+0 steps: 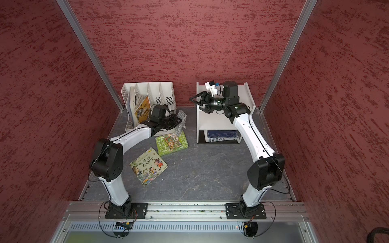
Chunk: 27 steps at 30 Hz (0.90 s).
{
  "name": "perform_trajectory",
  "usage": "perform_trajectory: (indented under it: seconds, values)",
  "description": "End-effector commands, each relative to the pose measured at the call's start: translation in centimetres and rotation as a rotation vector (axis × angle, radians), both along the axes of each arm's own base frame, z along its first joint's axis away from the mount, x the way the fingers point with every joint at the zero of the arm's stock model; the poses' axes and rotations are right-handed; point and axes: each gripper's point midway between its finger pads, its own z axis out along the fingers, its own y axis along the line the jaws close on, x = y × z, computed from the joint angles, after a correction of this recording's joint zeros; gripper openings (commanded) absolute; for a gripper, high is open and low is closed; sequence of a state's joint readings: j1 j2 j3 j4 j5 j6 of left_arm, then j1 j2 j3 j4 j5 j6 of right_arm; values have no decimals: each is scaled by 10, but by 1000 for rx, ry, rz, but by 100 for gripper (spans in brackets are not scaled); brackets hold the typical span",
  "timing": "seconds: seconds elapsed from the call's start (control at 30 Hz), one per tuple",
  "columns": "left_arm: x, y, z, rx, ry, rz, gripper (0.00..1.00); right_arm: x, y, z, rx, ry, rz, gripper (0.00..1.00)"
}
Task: Wipe the bookshelf clean with a cloth
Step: Adjust the shelf at the center of the board, then wipe the dust from the shelf.
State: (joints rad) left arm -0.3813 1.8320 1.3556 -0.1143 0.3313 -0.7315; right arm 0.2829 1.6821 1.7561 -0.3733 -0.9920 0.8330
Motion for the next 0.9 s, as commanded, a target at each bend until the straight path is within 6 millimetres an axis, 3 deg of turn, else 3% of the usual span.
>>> perform_trajectory:
  seconds: [0.0, 0.13, 0.27, 0.4, 0.67, 0.87]
  values:
    - [2, 4, 4, 16, -18, -1, 0, -31, 9, 1, 5, 10, 106, 74]
    - [11, -4, 6, 10, -26, -22, 0, -16, -8, -16, -148, 6, -37, 80]
    - [26, -12, 4, 6, -14, -34, 0, -2, -42, -33, -401, -41, -199, 88]
    - [47, -27, -5, -10, -7, -49, 0, 7, -64, -21, -497, -105, -290, 91]
    - [72, -51, 0, -85, -59, -68, 0, 20, -105, -6, -624, -162, -468, 94]
    - [89, -66, -11, -130, -46, -74, 0, 28, -119, -16, -664, -135, -511, 95]
